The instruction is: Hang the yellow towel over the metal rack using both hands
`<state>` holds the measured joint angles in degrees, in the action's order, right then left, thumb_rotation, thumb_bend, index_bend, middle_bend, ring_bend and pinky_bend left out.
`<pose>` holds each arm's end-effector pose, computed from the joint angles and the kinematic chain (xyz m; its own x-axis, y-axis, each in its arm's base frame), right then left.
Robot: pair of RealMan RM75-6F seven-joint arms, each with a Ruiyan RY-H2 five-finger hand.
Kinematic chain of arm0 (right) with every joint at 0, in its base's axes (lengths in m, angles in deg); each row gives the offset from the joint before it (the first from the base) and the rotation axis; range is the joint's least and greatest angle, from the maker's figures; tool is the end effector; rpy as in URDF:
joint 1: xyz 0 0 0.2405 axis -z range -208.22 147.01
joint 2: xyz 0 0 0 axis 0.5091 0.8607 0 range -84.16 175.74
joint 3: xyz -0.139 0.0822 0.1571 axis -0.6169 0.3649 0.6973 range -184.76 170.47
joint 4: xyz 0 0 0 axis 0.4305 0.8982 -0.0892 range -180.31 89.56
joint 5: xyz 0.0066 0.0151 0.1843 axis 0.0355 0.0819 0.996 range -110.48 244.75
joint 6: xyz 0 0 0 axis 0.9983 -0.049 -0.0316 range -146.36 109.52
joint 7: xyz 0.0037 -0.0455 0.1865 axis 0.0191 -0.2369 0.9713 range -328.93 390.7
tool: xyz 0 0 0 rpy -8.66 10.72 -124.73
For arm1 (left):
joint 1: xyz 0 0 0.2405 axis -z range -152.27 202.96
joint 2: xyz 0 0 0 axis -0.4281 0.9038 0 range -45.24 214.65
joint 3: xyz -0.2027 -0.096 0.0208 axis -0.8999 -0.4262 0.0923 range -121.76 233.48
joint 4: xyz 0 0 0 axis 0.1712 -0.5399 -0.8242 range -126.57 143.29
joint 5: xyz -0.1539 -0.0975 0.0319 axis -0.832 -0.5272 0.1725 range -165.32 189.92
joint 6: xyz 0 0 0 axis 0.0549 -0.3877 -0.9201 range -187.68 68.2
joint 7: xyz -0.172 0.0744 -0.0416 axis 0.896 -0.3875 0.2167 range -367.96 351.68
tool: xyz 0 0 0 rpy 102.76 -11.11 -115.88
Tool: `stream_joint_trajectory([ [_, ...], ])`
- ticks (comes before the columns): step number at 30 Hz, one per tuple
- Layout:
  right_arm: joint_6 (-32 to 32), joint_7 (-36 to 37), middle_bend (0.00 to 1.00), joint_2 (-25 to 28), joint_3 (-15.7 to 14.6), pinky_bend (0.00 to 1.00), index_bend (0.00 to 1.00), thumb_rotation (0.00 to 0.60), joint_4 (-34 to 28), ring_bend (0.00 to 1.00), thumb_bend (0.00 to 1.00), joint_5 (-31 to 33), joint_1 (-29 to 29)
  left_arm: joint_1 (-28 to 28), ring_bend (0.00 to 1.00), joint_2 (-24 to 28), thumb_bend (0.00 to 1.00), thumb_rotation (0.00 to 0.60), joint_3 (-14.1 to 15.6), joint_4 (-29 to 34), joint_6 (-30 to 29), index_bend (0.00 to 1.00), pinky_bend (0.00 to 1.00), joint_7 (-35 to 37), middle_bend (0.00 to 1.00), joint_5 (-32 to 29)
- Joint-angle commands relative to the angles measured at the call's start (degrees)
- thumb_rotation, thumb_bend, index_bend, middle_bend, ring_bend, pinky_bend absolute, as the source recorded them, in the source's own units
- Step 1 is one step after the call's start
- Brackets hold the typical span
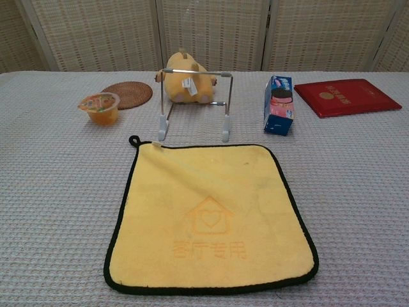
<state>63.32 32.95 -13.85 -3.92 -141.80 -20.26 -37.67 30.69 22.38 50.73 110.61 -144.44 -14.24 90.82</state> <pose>-0.2561 -0.2348 0.1731 0.3735 -0.0407 0.9267 -0.9262 -0.0723 0.3701 -0.2615 0.2304 0.1754 0.3496 -0.0100 0.9369 0.9333 0.0916 -0.3473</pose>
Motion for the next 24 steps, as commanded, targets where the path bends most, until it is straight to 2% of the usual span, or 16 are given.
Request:
stream_joint_trajectory([
  [1, 0.1, -0.1, 0.40, 0.0, 0.1, 0.44, 0.24, 0.600, 0.0, 0.35, 0.26, 0.0, 0.0, 0.0, 0.00, 0.0, 0.07, 0.600, 0.0, 0.0, 0.1, 0.00, 0.30, 0.0, 0.00, 0.1],
  [8, 0.2, -0.1, 0.40, 0.0, 0.0, 0.44, 0.24, 0.600, -0.2, 0.35, 0.26, -0.2, -0.1, 0.2, 0.00, 0.2, 0.07, 0.600, 0.1, -0.6, 0.4, 0.00, 0.30, 0.4, 0.00, 0.4],
  [13, 1.2, 0.0, 0.40, 0.2, 0.2, 0.44, 0.24, 0.600, -0.6, 0.35, 0.26, -0.9, 0.1, 0.5, 0.00, 0.5, 0.07, 0.600, 0.2, -1.6, 0.0, 0.01, 0.30, 2.2, 0.00, 2.7],
  [16, 1.6, 0.2, 0.40, 0.4, 0.4, 0.44, 0.24, 0.600, -1.0, 0.35, 0.26, -1.4, 0.0, 1.0, 0.12, 0.2, 0.07, 0.600, 0.4, -3.1, -0.7, 0.05, 0.36, 4.0, 0.06, 5.7],
  [19, 1.4, 0.0, 0.40, 1.1, 0.5, 0.44, 0.24, 0.600, -1.6, 0.35, 0.26, -2.4, -0.6, 2.2, 0.24, 0.4, 0.13, 0.600, 1.3, -5.5, 0.0, 0.12, 0.42, 6.8, 0.19, 10.0],
  [24, -0.1, -1.3, 0.40, 2.3, 0.5, 0.44, 0.24, 0.600, -3.2, 0.35, 0.26, -4.6, -2.4, 5.3, 0.41, 1.9, 0.17, 0.600, 3.7, -8.0, 2.6, 0.21, 0.65, 10.9, 0.37, 17.7],
])
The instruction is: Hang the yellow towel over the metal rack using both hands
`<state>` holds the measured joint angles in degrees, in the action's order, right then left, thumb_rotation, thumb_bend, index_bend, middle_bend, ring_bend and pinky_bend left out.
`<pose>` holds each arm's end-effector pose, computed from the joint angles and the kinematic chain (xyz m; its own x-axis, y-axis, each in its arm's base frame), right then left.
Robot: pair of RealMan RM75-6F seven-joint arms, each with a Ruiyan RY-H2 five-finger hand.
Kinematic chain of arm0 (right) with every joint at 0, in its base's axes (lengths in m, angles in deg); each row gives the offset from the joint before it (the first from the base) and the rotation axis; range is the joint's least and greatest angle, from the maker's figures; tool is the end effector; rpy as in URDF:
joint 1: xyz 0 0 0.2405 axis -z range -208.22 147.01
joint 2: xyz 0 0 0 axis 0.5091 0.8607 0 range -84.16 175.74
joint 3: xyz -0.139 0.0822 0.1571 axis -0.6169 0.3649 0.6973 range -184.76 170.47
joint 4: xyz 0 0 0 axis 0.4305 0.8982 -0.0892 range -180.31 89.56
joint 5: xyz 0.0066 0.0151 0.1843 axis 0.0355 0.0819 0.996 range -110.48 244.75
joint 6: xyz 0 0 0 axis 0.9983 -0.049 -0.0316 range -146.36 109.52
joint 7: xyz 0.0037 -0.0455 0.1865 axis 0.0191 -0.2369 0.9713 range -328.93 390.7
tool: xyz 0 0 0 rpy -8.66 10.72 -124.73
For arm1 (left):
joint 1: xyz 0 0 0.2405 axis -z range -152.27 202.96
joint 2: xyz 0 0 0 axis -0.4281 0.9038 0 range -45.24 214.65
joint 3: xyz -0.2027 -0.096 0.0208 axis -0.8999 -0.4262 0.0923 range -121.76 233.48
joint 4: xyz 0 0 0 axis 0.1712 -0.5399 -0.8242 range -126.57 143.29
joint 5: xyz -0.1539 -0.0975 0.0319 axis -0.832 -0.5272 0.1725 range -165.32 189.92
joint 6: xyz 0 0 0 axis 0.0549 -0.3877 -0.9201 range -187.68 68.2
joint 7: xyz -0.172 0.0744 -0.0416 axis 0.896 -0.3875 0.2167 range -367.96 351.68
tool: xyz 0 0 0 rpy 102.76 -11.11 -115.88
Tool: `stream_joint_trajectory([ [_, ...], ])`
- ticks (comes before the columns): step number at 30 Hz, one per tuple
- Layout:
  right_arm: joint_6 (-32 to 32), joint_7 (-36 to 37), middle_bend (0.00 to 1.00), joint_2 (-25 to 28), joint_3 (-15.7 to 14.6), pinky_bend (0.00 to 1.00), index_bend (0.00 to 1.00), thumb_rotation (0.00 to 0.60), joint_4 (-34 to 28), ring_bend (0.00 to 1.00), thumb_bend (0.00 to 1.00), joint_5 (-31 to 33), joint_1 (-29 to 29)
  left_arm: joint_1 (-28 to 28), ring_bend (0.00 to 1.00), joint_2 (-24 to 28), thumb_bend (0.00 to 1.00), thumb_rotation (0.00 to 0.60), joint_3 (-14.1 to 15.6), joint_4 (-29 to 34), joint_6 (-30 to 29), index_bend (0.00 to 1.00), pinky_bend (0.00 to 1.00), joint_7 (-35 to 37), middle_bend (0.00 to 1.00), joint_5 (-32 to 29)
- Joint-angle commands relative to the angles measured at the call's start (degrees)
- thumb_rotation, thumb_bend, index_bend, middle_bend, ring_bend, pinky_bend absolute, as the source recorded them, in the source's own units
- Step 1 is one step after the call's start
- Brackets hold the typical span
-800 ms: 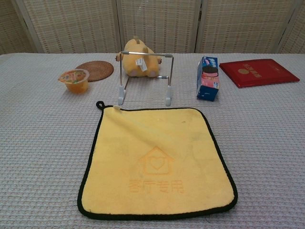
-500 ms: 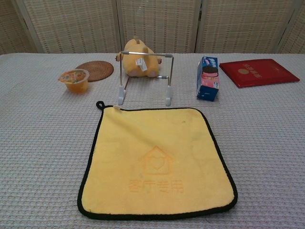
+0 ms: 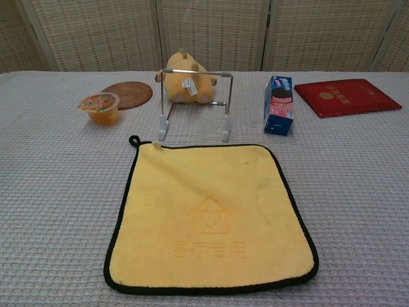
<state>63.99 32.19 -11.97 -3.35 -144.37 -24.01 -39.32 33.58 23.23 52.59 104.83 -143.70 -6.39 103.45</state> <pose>-0.2293 -0.2412 0.1770 0.3821 -0.0096 0.9241 -0.9115 -0.1689 0.3751 -0.2343 0.2382 0.1663 0.3526 -0.0011 0.9358 0.9238 -0.1590 -0.3483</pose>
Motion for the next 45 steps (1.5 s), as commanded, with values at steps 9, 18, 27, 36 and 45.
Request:
stream_joint_trajectory([
  [9, -5.5, -3.0, 0.45, -0.1, -1.3, 0.44, 0.24, 0.600, -2.3, 0.38, 0.26, -4.9, -4.4, 8.4, 0.59, 1.3, 0.17, 0.600, 5.1, -3.9, 6.0, 0.26, 0.86, 4.9, 0.61, 15.6],
  [18, -11.8, -6.2, 0.57, -2.2, -3.2, 0.59, 0.26, 0.600, -2.8, 0.59, 0.26, -7.2, -8.1, 14.5, 0.72, -1.5, 0.17, 0.600, 8.3, -2.7, 11.9, 0.30, 0.94, 2.3, 0.80, 23.9],
  [27, -14.9, -7.4, 0.63, -3.1, -3.8, 0.62, 0.27, 0.600, -3.4, 0.66, 0.26, -8.6, -10.9, 19.4, 0.75, -8.9, 0.17, 0.600, 8.7, -2.5, 18.4, 0.31, 0.95, -2.2, 0.83, 25.9],
  [36, -15.5, -7.1, 0.64, -3.4, -4.5, 0.62, 0.27, 0.600, -3.1, 0.68, 0.26, -7.8, -11.5, 21.8, 0.77, -16.4, 0.17, 0.600, 8.2, -4.3, 24.4, 0.33, 0.96, -5.9, 0.84, 21.3],
  [45, -14.2, -6.4, 0.65, -3.3, -5.1, 0.62, 0.27, 0.600, -2.6, 0.68, 0.26, -7.4, -11.1, 23.0, 0.77, -21.0, 0.17, 0.600, 7.4, -5.7, 27.4, 0.33, 0.96, -10.4, 0.85, 16.3],
])
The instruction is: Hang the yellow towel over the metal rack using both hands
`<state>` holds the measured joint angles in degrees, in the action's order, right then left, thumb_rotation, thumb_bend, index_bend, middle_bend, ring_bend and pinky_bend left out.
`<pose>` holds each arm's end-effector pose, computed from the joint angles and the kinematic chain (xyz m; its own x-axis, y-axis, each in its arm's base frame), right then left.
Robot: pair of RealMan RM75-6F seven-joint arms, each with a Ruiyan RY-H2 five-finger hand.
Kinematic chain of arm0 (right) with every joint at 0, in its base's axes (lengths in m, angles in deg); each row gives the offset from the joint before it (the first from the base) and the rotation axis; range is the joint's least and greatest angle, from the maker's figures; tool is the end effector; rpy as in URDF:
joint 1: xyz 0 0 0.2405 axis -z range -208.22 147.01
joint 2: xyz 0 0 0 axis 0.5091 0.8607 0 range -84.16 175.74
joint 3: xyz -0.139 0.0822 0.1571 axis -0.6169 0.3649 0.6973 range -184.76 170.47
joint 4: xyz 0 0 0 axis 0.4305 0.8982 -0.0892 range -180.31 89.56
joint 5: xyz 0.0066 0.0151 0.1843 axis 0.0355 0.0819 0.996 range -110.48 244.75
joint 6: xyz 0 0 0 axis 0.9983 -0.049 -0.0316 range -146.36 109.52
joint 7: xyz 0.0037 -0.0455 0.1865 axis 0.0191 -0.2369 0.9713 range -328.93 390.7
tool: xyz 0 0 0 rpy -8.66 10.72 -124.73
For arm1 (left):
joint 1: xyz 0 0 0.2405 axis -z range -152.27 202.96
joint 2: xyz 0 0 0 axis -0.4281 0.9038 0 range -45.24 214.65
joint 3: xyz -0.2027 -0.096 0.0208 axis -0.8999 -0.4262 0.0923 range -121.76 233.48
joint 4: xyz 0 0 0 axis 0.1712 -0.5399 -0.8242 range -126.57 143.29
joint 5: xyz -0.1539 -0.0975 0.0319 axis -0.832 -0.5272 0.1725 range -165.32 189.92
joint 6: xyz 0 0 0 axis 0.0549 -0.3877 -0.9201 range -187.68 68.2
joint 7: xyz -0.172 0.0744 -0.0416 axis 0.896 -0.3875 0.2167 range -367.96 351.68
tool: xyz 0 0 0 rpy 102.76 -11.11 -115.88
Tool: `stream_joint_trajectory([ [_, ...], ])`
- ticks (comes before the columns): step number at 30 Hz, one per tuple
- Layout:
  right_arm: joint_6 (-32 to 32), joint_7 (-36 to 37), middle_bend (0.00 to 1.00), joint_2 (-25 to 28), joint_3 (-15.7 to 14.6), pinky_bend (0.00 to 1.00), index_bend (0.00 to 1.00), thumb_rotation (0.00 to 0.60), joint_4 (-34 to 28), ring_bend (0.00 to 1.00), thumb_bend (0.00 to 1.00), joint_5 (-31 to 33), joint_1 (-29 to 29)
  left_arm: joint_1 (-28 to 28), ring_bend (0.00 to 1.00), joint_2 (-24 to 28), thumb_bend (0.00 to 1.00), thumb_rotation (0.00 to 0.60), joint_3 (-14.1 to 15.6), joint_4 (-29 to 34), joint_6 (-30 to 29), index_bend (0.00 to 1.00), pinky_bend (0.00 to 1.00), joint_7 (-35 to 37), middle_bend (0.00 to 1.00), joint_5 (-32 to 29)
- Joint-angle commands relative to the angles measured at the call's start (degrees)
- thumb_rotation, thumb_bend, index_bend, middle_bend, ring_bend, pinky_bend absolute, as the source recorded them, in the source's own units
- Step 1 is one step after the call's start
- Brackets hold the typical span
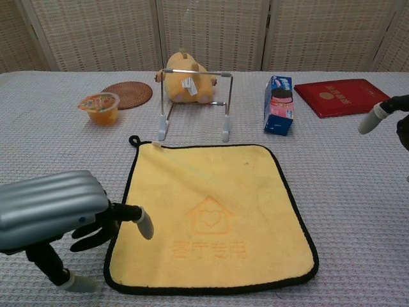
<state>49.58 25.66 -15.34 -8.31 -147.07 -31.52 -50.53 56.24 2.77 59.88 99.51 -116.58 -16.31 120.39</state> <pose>-0.1761 -0.2458 0.0928 0.5117 -0.2121 0.8326 -0.7961 -0.4814 0.3666 -0.1122 0.2211 -0.0317 0.6108 0.2496 0.7514 0.5729 -0.7944 -0.2018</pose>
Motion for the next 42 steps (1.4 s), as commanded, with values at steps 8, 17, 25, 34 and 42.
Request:
stream_joint_trajectory([
  [8, 0.7, 0.7, 0.65, 0.1, -0.6, 0.62, 0.27, 0.600, 0.6, 0.68, 0.26, 0.3, 0.3, 0.7, 0.77, -3.3, 0.17, 0.600, 0.2, -2.3, 0.2, 0.34, 0.96, -2.0, 0.85, -3.0],
  [17, 1.4, 1.5, 0.65, 0.1, -1.0, 0.62, 0.27, 0.600, 1.2, 0.69, 0.26, 0.6, 0.6, 1.2, 0.77, -5.5, 0.17, 0.600, 0.4, -2.8, 0.0, 0.34, 0.96, -3.3, 0.85, -5.0],
  [25, 1.9, 2.1, 0.65, 0.0, -1.1, 0.62, 0.27, 0.600, 1.7, 0.69, 0.26, 0.8, 0.6, 1.8, 0.78, -7.9, 0.17, 0.600, -0.2, -3.6, -0.5, 0.36, 0.96, -3.5, 0.86, -6.8],
  [34, 2.0, 2.8, 0.67, -0.3, -1.3, 0.62, 0.27, 0.600, 2.3, 0.71, 0.26, 0.9, 0.6, 1.9, 0.79, -9.2, 0.29, 0.600, -0.1, -5.0, -3.1, 0.49, 0.97, -0.9, 0.88, -7.2],
  [42, 1.9, 3.0, 0.67, -0.5, -1.4, 0.62, 0.27, 0.600, 2.5, 0.72, 0.26, 0.3, 0.1, 1.8, 0.81, -9.8, 0.39, 0.600, 0.5, -5.7, -3.2, 0.58, 0.99, -3.0, 0.91, -8.1],
])
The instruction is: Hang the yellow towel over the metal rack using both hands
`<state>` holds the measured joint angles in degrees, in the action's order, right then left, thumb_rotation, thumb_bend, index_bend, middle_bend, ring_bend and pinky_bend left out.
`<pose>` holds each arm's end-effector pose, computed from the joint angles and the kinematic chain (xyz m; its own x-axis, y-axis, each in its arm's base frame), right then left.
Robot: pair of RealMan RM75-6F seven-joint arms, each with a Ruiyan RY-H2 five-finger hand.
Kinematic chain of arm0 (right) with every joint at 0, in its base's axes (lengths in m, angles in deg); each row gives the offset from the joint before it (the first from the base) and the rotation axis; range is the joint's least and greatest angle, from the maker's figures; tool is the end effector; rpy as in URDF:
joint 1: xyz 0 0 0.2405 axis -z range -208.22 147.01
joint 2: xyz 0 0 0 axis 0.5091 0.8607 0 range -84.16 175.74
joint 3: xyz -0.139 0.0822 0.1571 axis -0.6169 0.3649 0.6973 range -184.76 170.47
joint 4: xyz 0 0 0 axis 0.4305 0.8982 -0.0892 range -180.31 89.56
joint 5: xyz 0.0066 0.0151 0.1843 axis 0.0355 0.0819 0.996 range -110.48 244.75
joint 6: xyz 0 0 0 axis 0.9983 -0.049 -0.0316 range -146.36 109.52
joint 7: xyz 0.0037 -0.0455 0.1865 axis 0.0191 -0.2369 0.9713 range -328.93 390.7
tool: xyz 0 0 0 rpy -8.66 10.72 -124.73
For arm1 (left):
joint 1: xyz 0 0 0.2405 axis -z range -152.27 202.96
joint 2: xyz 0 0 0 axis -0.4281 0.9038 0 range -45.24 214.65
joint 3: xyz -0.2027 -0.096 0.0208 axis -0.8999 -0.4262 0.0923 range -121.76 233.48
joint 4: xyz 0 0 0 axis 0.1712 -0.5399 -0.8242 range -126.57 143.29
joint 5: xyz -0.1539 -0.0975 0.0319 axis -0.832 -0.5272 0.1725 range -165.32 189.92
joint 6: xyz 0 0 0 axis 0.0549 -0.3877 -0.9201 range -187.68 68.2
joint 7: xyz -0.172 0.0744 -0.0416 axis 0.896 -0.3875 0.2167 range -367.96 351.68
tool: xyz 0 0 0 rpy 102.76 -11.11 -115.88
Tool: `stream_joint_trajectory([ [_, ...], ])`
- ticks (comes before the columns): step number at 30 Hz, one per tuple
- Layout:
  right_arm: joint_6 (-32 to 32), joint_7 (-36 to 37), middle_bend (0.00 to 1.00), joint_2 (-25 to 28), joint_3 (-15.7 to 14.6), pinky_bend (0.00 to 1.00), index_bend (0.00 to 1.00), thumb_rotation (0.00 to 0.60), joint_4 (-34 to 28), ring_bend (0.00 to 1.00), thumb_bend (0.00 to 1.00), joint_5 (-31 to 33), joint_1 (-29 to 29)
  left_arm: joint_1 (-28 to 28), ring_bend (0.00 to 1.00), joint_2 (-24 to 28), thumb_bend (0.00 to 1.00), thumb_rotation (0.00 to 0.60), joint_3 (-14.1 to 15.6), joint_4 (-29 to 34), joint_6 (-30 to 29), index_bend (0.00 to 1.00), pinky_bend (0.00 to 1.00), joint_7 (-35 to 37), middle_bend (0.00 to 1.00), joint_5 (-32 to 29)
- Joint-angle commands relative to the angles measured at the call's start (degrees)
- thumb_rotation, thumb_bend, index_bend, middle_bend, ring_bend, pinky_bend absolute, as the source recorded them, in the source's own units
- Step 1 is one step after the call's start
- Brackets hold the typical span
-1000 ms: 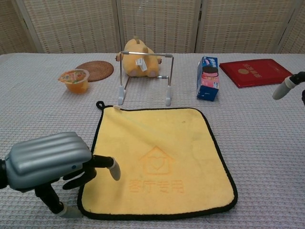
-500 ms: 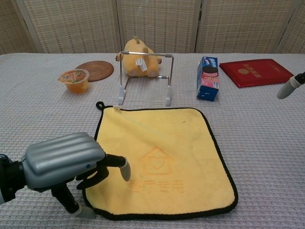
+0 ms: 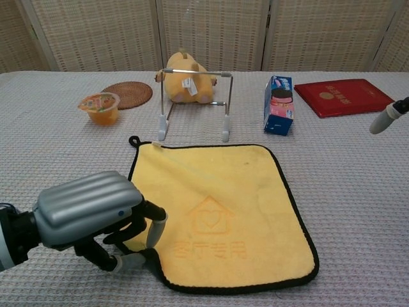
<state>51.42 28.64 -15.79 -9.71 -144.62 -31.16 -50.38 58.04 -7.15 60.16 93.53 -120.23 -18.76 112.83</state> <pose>-0.1879 -0.2454 0.0952 0.4889 -0.2245 0.8430 -0.8174 -0.4554 0.3528 -0.0986 0.2328 -0.0590 0.5369 0.2533 0.8047 0.6360 -0.7483 -0.1887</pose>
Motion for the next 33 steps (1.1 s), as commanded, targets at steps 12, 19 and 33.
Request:
stream_joint_trajectory([
  [12, 0.5, 0.2, 0.68, -0.1, -0.2, 0.62, 0.27, 0.600, 0.2, 0.73, 0.26, 0.1, 0.1, 0.3, 0.81, 1.8, 0.39, 0.600, 0.5, 3.9, 2.1, 0.41, 0.99, -4.6, 0.91, -3.0],
  [19, 0.8, 0.5, 0.68, -0.2, -0.4, 0.62, 0.27, 0.600, 0.3, 0.73, 0.26, 0.0, 0.2, 0.3, 0.82, 1.4, 0.39, 0.600, 0.2, 4.4, 3.3, 0.41, 0.99, -7.7, 0.92, -5.0],
  [33, 0.2, 0.7, 0.70, -1.1, -1.4, 0.65, 0.27, 0.600, 0.9, 0.74, 0.26, -2.2, -0.4, 0.3, 0.85, 0.2, 0.42, 0.600, 0.1, 4.9, 2.6, 0.64, 1.00, -9.7, 0.95, -6.0],
])
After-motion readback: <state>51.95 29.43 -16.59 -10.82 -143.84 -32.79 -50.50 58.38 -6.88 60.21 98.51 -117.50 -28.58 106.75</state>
